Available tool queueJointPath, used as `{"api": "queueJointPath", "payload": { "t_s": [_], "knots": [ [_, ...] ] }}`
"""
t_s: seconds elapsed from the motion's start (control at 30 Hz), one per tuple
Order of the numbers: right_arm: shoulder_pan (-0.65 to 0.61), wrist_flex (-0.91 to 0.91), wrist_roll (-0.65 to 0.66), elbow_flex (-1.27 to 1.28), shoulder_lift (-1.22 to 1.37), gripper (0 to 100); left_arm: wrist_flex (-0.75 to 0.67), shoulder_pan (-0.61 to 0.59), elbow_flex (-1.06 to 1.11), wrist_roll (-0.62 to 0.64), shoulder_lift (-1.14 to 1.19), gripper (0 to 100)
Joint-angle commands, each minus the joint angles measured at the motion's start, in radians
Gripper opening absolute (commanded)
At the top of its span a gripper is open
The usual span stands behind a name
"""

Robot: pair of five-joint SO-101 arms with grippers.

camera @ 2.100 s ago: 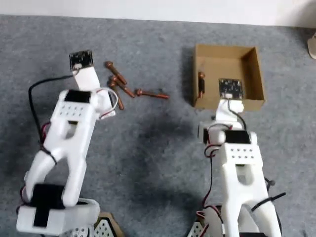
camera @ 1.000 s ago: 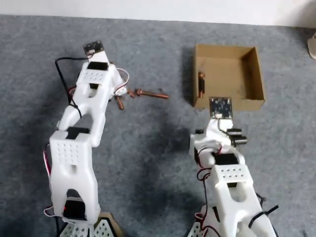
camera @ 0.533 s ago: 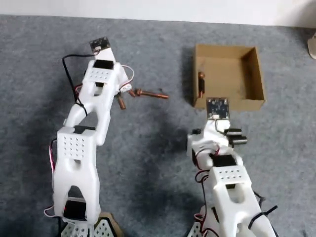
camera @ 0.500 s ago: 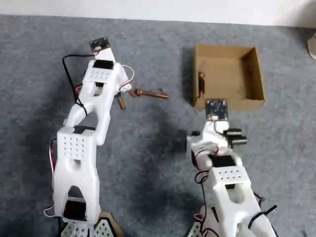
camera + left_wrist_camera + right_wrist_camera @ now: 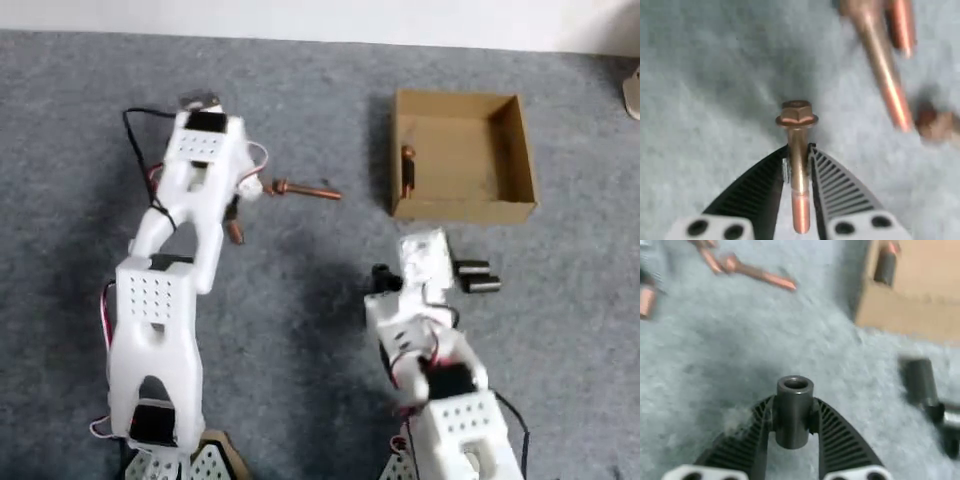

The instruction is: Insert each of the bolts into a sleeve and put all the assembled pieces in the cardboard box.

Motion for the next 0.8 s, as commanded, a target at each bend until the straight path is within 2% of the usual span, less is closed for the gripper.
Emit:
{"api": "queueJointPath", "payload": {
  "t_s": [0.0, 0.13, 0.6, 0.77],
  "knots": [
    [-0.028, -0.004, 0.057, 0.077, -0.286, 0.5, 0.074, 0.077, -0.047, -0.002, -0.147, 1],
    [-0.030, 0.008, 0.089, 0.186, -0.463, 0.5, 0.098, 0.113, -0.047, -0.003, -0.214, 1],
    [-0.090, -0.018, 0.089, 0.202, -0.380, 0.5, 0.158, 0.252, -0.036, -0.003, -0.526, 1],
    [-0.093, -0.018, 0.089, 0.202, -0.378, 0.5, 0.152, 0.311, 0.113, -0.003, -0.631, 1]
  ]
}}
